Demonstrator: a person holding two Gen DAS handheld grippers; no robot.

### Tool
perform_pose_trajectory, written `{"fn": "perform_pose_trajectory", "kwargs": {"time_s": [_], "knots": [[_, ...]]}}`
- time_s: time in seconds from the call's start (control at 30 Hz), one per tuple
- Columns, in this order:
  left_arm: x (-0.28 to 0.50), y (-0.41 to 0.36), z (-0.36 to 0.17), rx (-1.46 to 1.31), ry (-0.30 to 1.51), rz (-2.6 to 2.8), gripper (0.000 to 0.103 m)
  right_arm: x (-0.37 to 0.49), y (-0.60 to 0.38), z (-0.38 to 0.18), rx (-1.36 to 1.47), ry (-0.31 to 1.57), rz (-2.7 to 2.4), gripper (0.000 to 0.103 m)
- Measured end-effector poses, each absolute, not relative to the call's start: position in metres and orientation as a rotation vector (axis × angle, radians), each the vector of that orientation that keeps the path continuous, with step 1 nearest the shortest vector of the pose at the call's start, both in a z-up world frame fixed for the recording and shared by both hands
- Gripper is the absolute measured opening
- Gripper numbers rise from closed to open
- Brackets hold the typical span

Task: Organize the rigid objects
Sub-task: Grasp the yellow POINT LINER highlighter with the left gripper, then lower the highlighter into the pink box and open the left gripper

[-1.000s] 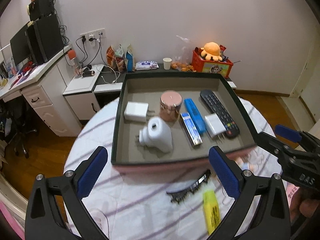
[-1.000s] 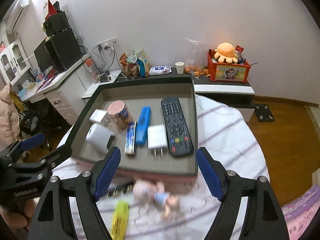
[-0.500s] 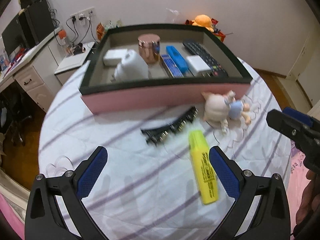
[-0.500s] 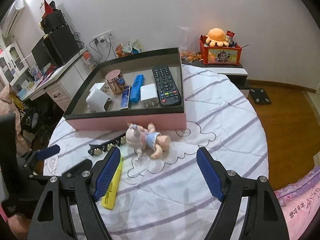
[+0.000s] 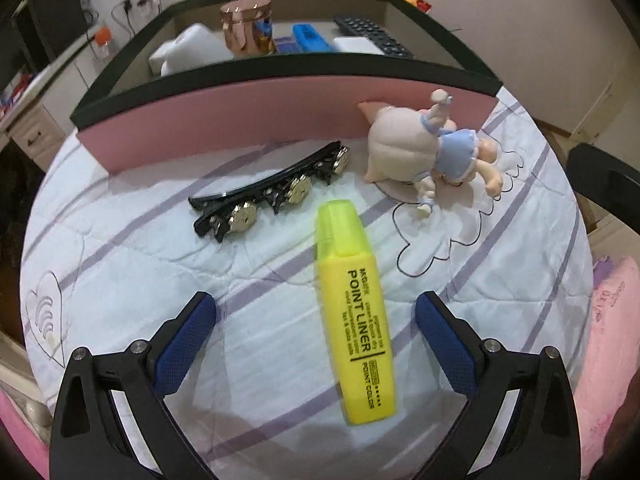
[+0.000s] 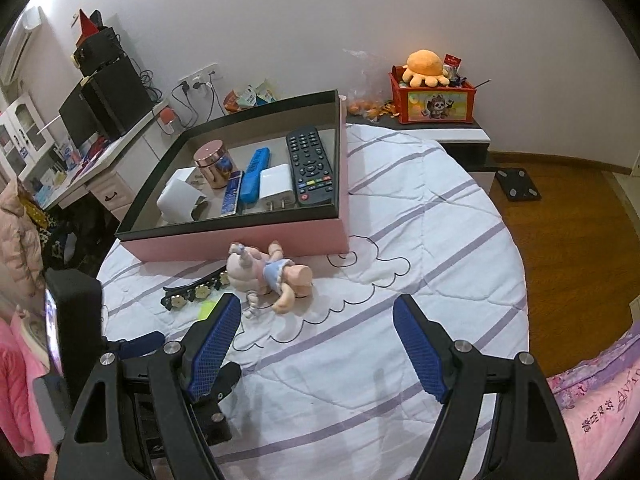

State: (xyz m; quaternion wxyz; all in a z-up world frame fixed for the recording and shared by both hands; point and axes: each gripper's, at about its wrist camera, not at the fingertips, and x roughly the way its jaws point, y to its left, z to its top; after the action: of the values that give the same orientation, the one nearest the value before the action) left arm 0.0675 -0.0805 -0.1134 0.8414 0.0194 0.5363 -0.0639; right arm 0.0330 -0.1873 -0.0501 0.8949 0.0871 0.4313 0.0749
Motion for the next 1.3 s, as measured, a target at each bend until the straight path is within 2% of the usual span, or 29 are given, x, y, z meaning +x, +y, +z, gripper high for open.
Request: {"fn": "perform_pose_trajectory", "kwargs": {"time_s": [0.1,0.17,0.2,0.27,0.37,0.87,1.3], "knots": [[0.065,-0.082,-0.111,0.057,1.121,-0.139,0.089,0.035,-0.189,-0.052,0.187,0.898,0.157,0.08],[0.064,-0.081,-0.108,0.069,1.109,-0.133,0.069,0.036,-0.19,-0.052,0.19,0.897,0.16,0.08],[0.064,-0.081,-0.106,0.068,1.107,-0.137,0.064,0.037,-0.189,-0.052,0.189,0.897,0.161,0.08],[0.064,-0.079,-0.102,0.07,1.104,-0.138,0.044,0.038,-0.187,-0.052,0.189,0.899,0.166,0.08],[0.062,-0.073,-0.097,0.074,1.104,-0.147,0.027,0.038,-0.182,-0.051,0.185,0.898,0.176,0.08],[0.059,-0.045,-0.082,0.032,1.083,-0.177,0.026,0.037,-0.181,-0.046,0.18,0.891,0.167,0.08],[0.106,-0.019,-0.009,0.024,0.943,-0.135,0.026,0.049,-0.176,-0.034,0.182,0.866,0.179,0.08]]}}
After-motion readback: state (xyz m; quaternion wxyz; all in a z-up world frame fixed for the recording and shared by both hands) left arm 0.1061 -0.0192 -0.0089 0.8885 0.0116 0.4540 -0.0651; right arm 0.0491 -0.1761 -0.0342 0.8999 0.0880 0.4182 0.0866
